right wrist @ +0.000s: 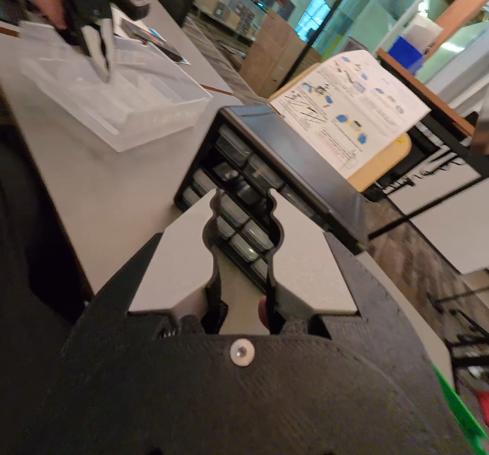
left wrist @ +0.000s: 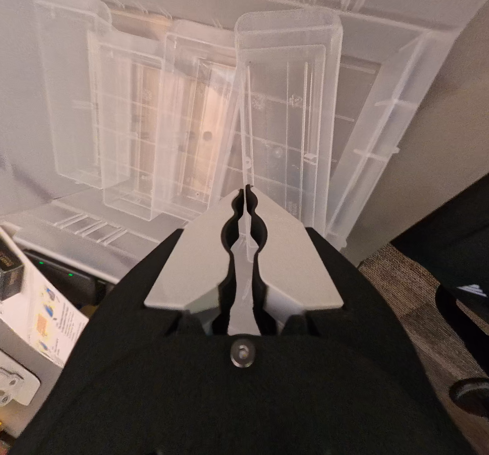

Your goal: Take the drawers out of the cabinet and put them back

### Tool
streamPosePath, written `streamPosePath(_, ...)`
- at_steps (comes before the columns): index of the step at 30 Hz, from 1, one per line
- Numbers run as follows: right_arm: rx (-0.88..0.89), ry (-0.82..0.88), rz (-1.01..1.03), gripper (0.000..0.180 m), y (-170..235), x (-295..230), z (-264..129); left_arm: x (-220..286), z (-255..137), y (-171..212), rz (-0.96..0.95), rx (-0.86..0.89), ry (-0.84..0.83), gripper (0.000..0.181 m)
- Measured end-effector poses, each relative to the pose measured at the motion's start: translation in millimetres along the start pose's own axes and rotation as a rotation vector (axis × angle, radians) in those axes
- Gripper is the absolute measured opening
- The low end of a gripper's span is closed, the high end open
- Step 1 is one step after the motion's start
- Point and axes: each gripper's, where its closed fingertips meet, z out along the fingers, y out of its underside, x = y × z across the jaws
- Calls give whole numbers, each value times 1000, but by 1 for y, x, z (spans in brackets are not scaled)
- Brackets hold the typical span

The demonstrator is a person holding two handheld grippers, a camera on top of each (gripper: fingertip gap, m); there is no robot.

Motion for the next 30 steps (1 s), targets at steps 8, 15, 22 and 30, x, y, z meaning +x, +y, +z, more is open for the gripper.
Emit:
streamPosePath(8,6,-316,123,61,-13,-68,20,15,-85,-34,117,215,15,0)
streamPosePath(15,36,-523,170,88,-40,-126,52,95,-134,-114,447,368,173,0)
streamPosePath(22,73,-543,219,92,-48,-131,65,148,-143,-151,704,413,300,0)
streamPosePath(30,138,-572,226,64,-55,-128,54,166,-141,-164,750,440,362,0)
